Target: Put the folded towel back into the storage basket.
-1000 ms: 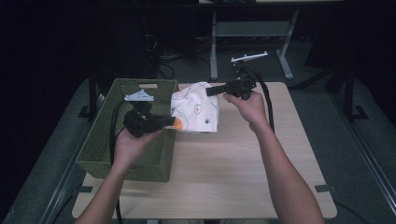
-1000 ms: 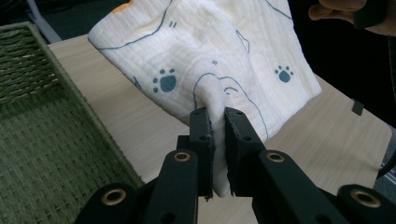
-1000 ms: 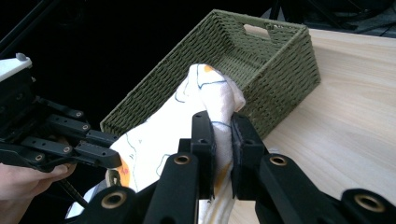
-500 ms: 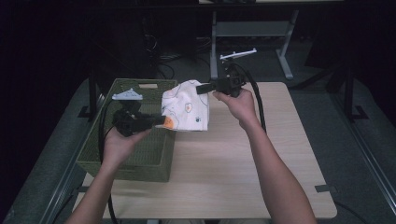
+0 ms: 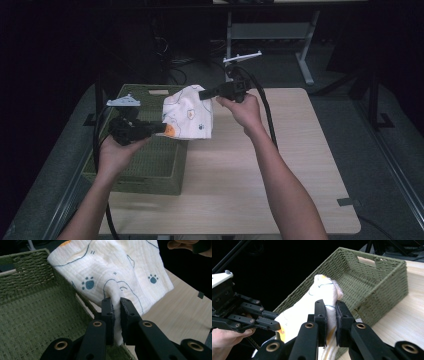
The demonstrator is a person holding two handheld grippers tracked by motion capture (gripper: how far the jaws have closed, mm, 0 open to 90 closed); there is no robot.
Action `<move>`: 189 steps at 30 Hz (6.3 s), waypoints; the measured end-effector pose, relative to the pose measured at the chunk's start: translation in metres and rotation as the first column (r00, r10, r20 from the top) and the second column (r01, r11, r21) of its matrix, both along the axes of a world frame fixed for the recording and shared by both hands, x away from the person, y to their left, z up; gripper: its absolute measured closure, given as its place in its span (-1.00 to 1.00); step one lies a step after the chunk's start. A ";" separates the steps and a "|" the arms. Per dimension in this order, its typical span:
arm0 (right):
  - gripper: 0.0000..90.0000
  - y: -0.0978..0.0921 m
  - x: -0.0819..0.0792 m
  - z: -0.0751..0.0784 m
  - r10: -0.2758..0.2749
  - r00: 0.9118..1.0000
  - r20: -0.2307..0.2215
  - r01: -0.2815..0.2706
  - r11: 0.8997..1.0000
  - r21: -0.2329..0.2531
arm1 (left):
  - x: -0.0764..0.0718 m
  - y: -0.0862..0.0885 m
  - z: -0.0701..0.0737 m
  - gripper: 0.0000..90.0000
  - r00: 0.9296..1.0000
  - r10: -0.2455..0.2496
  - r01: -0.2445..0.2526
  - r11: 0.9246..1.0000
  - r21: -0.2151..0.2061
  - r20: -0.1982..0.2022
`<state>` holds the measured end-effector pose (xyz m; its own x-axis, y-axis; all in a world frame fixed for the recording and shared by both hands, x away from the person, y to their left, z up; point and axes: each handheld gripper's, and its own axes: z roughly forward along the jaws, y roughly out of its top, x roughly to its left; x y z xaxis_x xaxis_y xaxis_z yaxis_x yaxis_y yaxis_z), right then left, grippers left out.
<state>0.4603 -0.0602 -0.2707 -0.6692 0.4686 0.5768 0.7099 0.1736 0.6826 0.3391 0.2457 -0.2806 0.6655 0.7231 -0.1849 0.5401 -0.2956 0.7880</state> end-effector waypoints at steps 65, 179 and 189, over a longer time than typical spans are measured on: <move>0.80 0.105 0.014 -0.040 0.065 0.996 -0.059 -0.064 0.998 0.014 | -0.004 0.091 -0.021 0.83 0.986 0.157 -0.152 0.985 0.078 -0.055; 0.02 -0.004 -0.001 -0.055 -0.038 0.999 -0.037 0.037 0.999 -0.008 | -0.005 0.033 -0.029 0.14 0.984 0.171 -0.166 0.980 0.113 -0.039; -0.02 -0.030 -0.005 -0.059 -0.068 0.997 -0.041 0.068 0.998 -0.004 | -0.004 0.015 -0.031 0.12 0.988 0.148 -0.143 0.983 0.113 -0.042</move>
<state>0.4556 -0.0902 -0.3298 -0.6119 0.5137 0.6013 0.7472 0.1263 0.6525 0.3349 0.2605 -0.3112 0.5434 0.8294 -0.1296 0.6216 -0.2938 0.7261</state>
